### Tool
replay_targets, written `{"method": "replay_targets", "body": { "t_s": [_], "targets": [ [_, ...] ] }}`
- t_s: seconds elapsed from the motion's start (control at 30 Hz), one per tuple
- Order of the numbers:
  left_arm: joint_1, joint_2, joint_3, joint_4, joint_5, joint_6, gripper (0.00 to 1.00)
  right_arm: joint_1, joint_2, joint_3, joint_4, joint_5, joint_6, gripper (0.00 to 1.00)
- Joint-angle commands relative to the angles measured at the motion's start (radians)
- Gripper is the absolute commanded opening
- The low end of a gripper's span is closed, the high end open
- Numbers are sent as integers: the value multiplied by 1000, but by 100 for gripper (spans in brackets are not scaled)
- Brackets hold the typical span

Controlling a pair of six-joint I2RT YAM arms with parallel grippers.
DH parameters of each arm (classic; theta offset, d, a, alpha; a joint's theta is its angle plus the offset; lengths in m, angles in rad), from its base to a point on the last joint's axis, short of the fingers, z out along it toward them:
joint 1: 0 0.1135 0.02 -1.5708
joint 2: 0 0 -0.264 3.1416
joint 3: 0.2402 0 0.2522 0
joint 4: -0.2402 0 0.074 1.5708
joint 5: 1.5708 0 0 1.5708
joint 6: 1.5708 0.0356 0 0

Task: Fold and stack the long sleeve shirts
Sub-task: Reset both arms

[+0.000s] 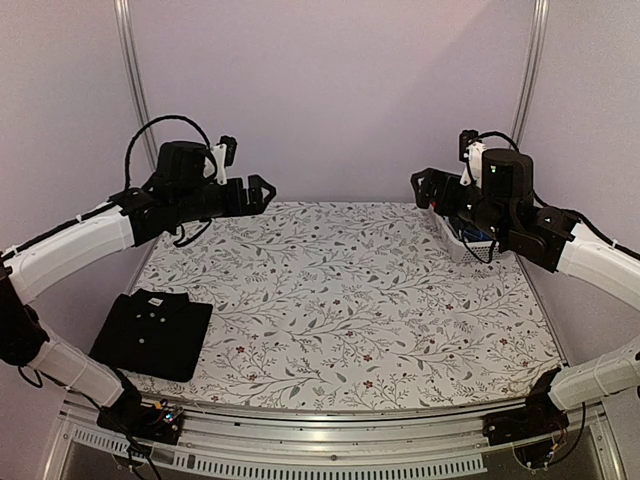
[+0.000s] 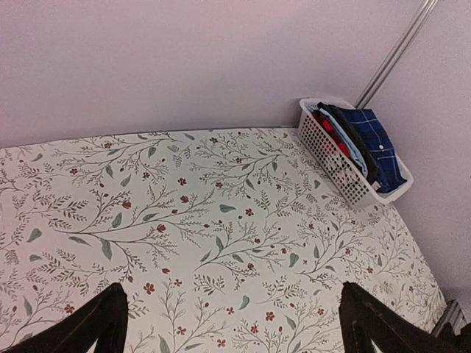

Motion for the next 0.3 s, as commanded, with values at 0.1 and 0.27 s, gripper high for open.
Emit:
{"method": "replay_targets", "body": {
  "t_s": [0.1,0.27],
  "targets": [
    [10,-21,-8,10,-6,14,100,-2,-15,-4,26,-23,-26,99],
    [11,-23,-8,5,-6,17,100,-1,-29,-18,38,-24,-31,99]
  ]
}}
